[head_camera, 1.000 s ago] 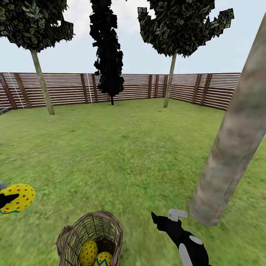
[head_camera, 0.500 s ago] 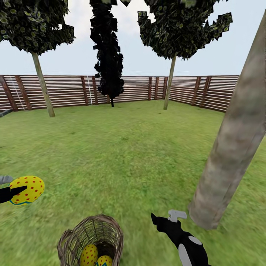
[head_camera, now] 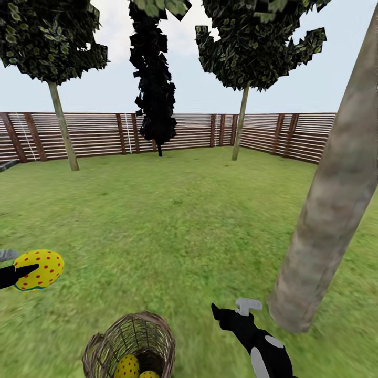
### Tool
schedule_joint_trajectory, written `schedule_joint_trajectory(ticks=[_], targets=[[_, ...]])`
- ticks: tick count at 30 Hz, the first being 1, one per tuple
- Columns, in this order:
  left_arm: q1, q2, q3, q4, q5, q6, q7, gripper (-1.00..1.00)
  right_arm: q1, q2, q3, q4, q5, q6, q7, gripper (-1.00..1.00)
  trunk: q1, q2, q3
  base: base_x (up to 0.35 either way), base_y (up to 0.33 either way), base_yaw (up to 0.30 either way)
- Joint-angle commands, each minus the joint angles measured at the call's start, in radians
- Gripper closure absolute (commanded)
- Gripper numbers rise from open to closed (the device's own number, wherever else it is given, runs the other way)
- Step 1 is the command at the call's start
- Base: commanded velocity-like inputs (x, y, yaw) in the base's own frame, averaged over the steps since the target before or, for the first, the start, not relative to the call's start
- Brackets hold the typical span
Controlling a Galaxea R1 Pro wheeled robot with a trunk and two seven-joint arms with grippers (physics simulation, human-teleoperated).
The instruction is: Take the three Easter eggs out of the wicker basket on the lawn in the garden, then place them on the lawn next to a single tree (choose any tree) so that all three eggs are next to the same tree and none are left in the basket.
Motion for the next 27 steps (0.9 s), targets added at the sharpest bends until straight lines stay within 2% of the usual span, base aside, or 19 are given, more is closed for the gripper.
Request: schedule_joint_trajectory(ticks=[1, 27], targets=[[-0.001, 0.0, 0.001, 0.0, -0.008, 0.004, -0.01, 1.0, 0.0, 0.0, 0.0, -0.001, -0.004, 0.005, 0.0, -1.0, -0.004, 0.007, 0.004, 0.0, 0.0, 0.0], [-0.001, -0.001, 0.001, -0.001, -0.008, 0.004, -0.011, 1.0, 0.0, 0.0, 0.001, -0.001, -0.006, 0.005, 0.0, -1.0, -0.104, 0.189, 0.126, 0.0, 0.0, 0.0]])
